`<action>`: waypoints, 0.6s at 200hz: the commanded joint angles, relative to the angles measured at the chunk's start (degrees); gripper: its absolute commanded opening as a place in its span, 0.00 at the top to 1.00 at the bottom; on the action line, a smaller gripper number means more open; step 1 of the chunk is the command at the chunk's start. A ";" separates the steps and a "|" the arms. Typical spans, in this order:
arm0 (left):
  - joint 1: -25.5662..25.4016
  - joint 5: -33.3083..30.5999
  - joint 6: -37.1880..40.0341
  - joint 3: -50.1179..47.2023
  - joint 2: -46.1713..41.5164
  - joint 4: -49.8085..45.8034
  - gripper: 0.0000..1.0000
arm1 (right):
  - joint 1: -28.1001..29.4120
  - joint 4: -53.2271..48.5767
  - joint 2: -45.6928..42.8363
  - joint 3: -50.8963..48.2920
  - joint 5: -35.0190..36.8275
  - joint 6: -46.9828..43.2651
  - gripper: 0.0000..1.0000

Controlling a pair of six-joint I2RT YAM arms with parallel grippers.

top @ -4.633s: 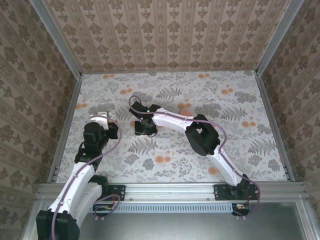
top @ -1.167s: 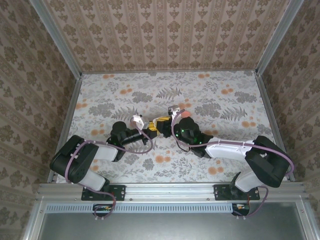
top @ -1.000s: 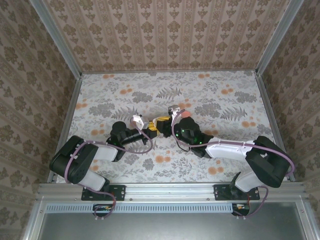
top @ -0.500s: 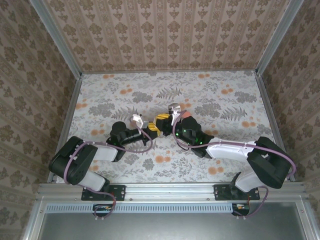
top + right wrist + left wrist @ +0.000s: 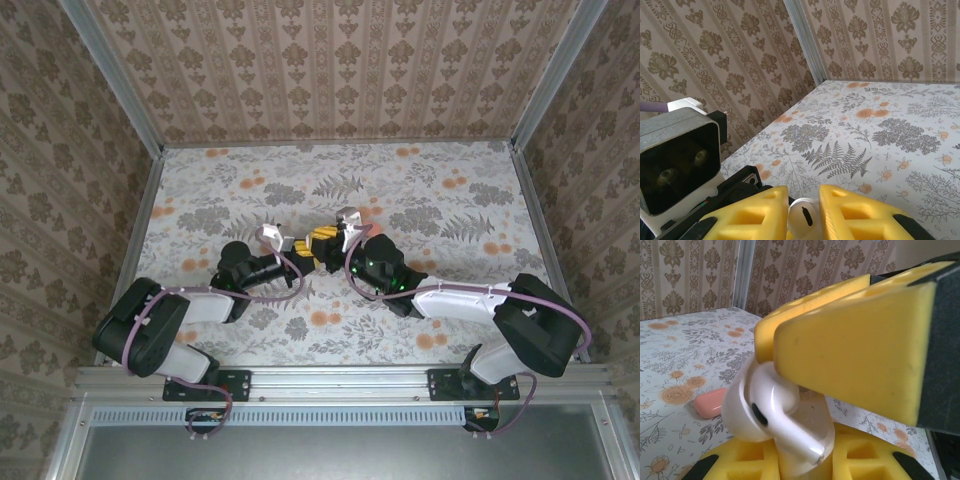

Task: Insert the wireless bluetooth earbuds into the charging case

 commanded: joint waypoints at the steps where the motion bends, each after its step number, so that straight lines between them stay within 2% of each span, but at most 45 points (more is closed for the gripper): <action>1: -0.36 1.27 -2.10 1.86 -2.53 1.58 0.91 | 0.64 1.31 0.15 -1.17 1.45 -2.05 0.76; 120: -0.36 0.43 2.42 2.01 -6.10 -4.92 0.91 | 0.93 -1.54 -2.52 -2.01 1.50 -3.34 0.75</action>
